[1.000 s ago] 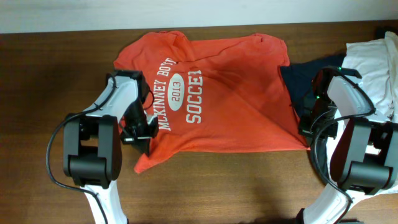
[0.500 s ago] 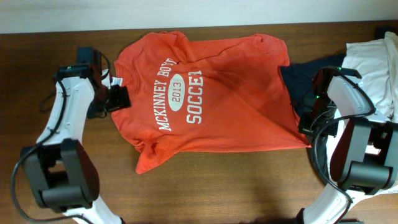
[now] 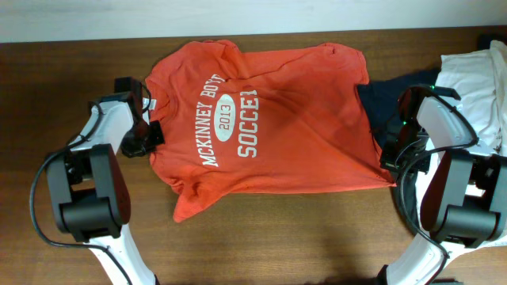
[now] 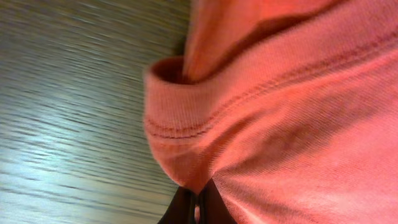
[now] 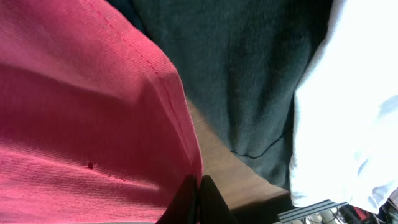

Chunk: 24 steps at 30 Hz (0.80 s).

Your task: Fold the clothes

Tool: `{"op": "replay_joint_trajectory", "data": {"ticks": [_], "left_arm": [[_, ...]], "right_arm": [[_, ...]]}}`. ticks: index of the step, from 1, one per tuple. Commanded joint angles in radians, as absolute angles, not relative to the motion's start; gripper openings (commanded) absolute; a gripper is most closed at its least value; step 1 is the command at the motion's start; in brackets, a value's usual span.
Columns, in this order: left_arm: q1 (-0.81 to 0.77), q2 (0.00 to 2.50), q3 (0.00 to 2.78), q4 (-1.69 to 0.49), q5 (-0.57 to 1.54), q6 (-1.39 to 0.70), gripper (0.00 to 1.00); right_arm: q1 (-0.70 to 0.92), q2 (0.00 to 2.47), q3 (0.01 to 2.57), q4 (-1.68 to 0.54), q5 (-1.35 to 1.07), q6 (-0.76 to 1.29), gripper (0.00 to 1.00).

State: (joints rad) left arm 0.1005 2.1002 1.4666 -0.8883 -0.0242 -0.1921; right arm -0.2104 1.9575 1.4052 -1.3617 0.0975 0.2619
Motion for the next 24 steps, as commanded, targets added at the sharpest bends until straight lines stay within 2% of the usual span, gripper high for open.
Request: {"op": "replay_joint_trajectory", "data": {"ticks": [1, 7, 8, 9, 11, 12, 15, 18, 21, 24], "left_arm": [[0.195, 2.137, 1.51, -0.897, -0.132, -0.193, 0.0], [0.327, 2.137, 1.621, -0.921, -0.08, -0.186, 0.0], [0.331, 2.137, 1.622, -0.937, -0.047, -0.186, 0.14], [0.331, 2.137, 1.622, -0.974, -0.001, -0.183, 0.35], [0.325, 2.135, 1.622, -1.118, 0.157, -0.165, 0.5], [0.324, 2.131, 1.622, -1.195, 0.189, -0.163, 0.52], [0.311, 2.065, 1.62, -1.33, 0.244, -0.136, 0.53], [0.258, 1.959, 1.597, -1.375, 0.268, -0.117, 0.53], [0.201, 1.845, 1.469, -1.33, 0.273, -0.155, 0.53], [0.131, 1.74, 1.242, -1.179, 0.262, -0.265, 0.53]], "right_arm": [[-0.209, 1.942, 1.401, -1.346, 0.078, 0.266, 0.04], [-0.209, 1.942, 1.401, -1.344, 0.079, 0.266, 0.04], [-0.209, 1.942, 1.401, -1.343, 0.079, 0.266, 0.04], [-0.209, 1.942, 1.401, -1.342, 0.079, 0.266, 0.04], [-0.209, 1.942, 1.401, -1.341, 0.079, 0.266, 0.04], [-0.209, 1.942, 1.401, -1.341, 0.079, 0.265, 0.04], [-0.209, 1.942, 1.401, -1.335, 0.079, 0.265, 0.04], [-0.209, 1.942, 1.401, -1.331, 0.08, 0.265, 0.04], [-0.209, 1.942, 1.401, -1.33, 0.08, 0.265, 0.04], [-0.209, 1.942, 1.401, -1.331, 0.08, 0.258, 0.04]]}}
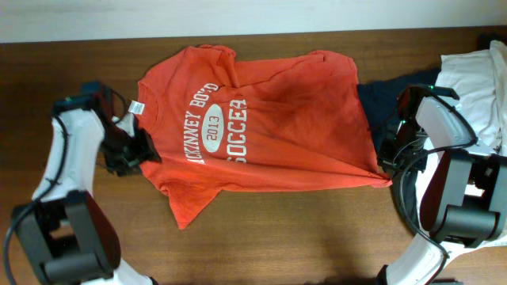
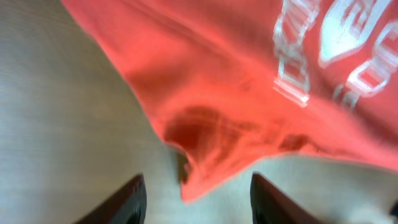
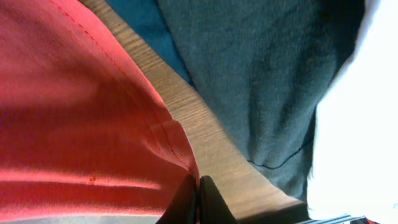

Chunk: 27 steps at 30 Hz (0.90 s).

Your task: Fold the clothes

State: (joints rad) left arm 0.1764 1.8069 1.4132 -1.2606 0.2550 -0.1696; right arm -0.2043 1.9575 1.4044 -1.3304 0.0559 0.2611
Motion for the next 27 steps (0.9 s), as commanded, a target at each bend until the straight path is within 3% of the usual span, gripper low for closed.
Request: {"op": "replay_joint_trajectory", "data": {"ticks": [1, 8, 10, 11, 12, 19, 25, 27], "left_arm": [[0.126, 1.732, 1.191, -1.139, 0.244, -0.313, 0.52], [0.124, 1.733, 0.934, -0.88, 0.214, -0.389, 0.41], [0.124, 1.733, 0.905, -0.79, 0.213, -0.389, 0.22], [0.124, 1.733, 0.897, -0.773, 0.212, -0.389, 0.06], [0.124, 1.733, 0.897, -0.775, 0.212, -0.388, 0.0], [0.236, 1.542, 0.906, -1.009, 0.104, -0.365, 0.0], [0.421, 1.298, 0.906, -1.188, 0.109, -0.266, 0.0], [0.448, 1.249, 0.909, -1.214, 0.199, -0.221, 0.0]], "right_arm": [[-0.209, 1.942, 1.401, -1.331, 0.08, 0.258, 0.04], [-0.209, 1.942, 1.401, -1.33, 0.079, 0.258, 0.04], [-0.209, 1.942, 1.401, -1.332, 0.079, 0.258, 0.04], [-0.209, 1.942, 1.401, -1.332, 0.079, 0.258, 0.04], [-0.209, 1.942, 1.401, -1.339, 0.079, 0.258, 0.04], [-0.209, 1.942, 1.401, -1.414, 0.079, 0.258, 0.04], [-0.209, 1.925, 1.401, -1.496, 0.054, 0.231, 0.04], [-0.209, 1.894, 1.401, -1.507, 0.03, 0.213, 0.04]]}}
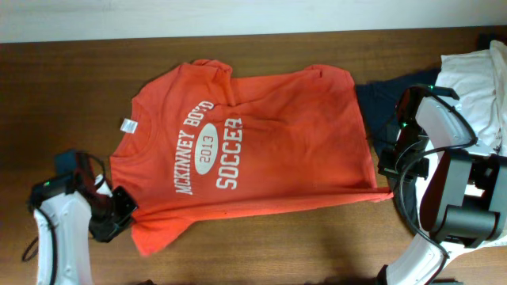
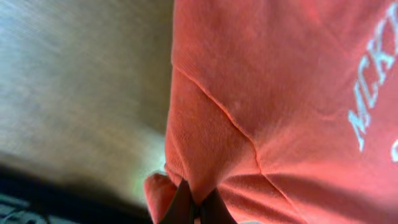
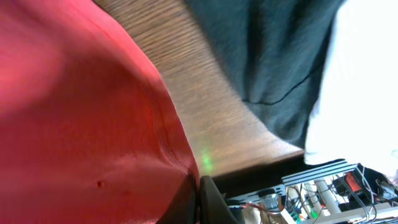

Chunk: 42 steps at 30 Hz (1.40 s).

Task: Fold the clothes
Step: 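Fold the shirt's bottom half upward toward the collar with both grippers, then release the folded shirt and withdraw both grippers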

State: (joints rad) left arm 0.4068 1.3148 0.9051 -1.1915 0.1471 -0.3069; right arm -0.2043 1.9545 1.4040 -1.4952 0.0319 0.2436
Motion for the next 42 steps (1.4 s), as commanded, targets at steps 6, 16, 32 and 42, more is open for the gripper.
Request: {"op": "replay_joint_trajectory", "data": {"ticks": [6, 16, 32, 42], "left_arm": [[0.459, 1.222, 1.006, -1.203, 0.438, -0.089, 0.0], [0.34, 1.431, 1.015, -0.659, 0.528, -0.167, 0.0], [0.28, 1.754, 1.018, -0.157, 0.52, -0.194, 0.55], [0.364, 1.752, 1.024, -0.532, 0.252, -0.162, 0.57]], "right_arm": [[-0.209, 1.739, 1.401, -1.459, 0.015, 0.217, 0.04], [-0.155, 1.768, 1.401, -0.888, -0.175, 0.213, 0.04], [-0.125, 1.914, 1.401, -0.566, -0.173, 0.216, 0.43], [-0.124, 1.926, 1.345, -0.87, -0.123, 0.186, 0.39]]}}
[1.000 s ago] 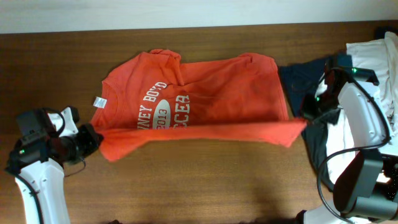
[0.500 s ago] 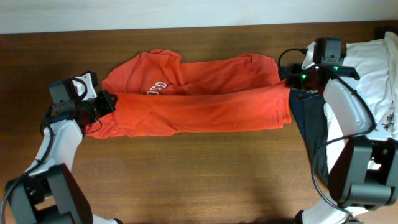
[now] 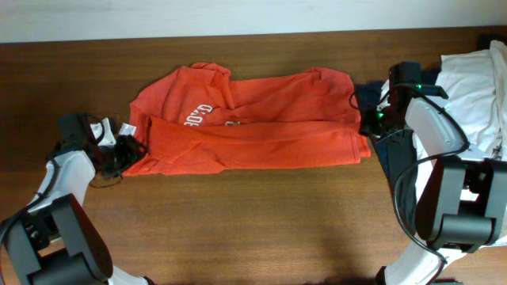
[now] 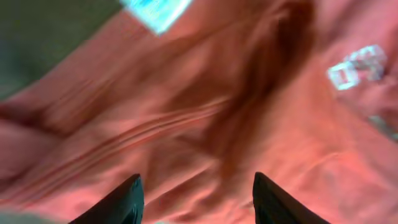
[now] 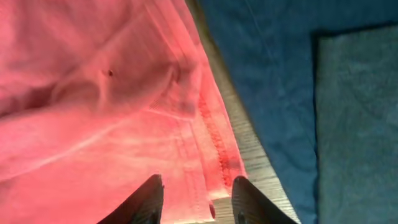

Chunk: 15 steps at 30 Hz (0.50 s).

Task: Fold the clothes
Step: 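Release the folded shirt and withdraw both grippers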

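Note:
The orange T-shirt [image 3: 245, 127] lies on the table folded in half lengthwise, a long band with part of its white print showing near the collar. My left gripper [image 3: 127, 150] hovers open at the shirt's left end; in the left wrist view its fingers [image 4: 121, 202] stand apart over rumpled orange cloth [image 4: 205, 112]. My right gripper [image 3: 368, 131] is open at the shirt's right end, its fingers [image 5: 249, 202] spread above the stitched hem [image 5: 211, 143], holding nothing.
A dark blue garment [image 3: 392, 119] lies just right of the shirt under my right arm, seen as blue cloth [image 5: 280, 81] beside the hem. A white garment [image 3: 475, 87] is heaped at the far right. Bare wooden table [image 3: 253, 222] runs along the front.
The shirt's near edge, held by both grippers at the front, now lies folded over the far half. Both grippers have opened and sit at the folded shirt's ends.
The shirt lay spread flat with both grippers shut on its left and right edges. The left gripper then stood open, later shut on the near left corner, with the shirt drawn nearer the front. Now the shirt is folded in half and both grippers are open.

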Tool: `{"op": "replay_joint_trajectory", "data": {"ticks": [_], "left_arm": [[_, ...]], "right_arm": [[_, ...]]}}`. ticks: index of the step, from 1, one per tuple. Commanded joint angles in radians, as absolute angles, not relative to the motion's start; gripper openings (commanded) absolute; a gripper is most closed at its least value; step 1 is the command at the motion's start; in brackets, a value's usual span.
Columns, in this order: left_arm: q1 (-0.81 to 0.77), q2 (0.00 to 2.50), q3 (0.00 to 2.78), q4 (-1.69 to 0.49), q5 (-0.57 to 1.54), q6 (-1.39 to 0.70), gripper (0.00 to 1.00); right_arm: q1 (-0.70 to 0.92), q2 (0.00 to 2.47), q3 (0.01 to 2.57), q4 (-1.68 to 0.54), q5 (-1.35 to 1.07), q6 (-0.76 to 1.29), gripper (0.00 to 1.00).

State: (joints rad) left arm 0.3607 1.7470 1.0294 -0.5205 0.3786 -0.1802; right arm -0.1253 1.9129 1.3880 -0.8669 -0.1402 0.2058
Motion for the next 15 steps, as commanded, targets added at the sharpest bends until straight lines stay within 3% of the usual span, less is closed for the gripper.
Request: {"op": "replay_joint_trajectory", "data": {"ticks": [1, 3, 9, 11, 13, 15], "left_arm": [[0.364, 1.752, 1.017, -0.532, 0.229, -0.162, 0.59], [0.363, 1.752, 1.008, -0.532, 0.157, -0.163, 0.64], [0.362, 1.783, 1.008, -0.513, 0.07, -0.163, 0.63], [0.362, 1.824, 1.008, -0.502, 0.075, -0.163, 0.62], [0.362, 1.863, 1.008, -0.501, 0.102, -0.163, 0.61], [0.362, 1.874, 1.008, -0.494, 0.142, -0.163, 0.61]], "right_arm": [[-0.124, 1.927, 1.32, -0.859, -0.123, 0.187, 0.39], [-0.125, 1.927, 1.252, -0.815, -0.123, 0.187, 0.39], [-0.125, 1.927, 1.138, -0.706, -0.191, 0.187, 0.36], [-0.124, 1.927, 1.137, -0.714, -0.191, 0.187, 0.27], [-0.125, 1.927, 1.137, -0.717, -0.191, 0.187, 0.04], [-0.125, 1.927, 1.137, -0.726, -0.184, 0.187, 0.04]]}}
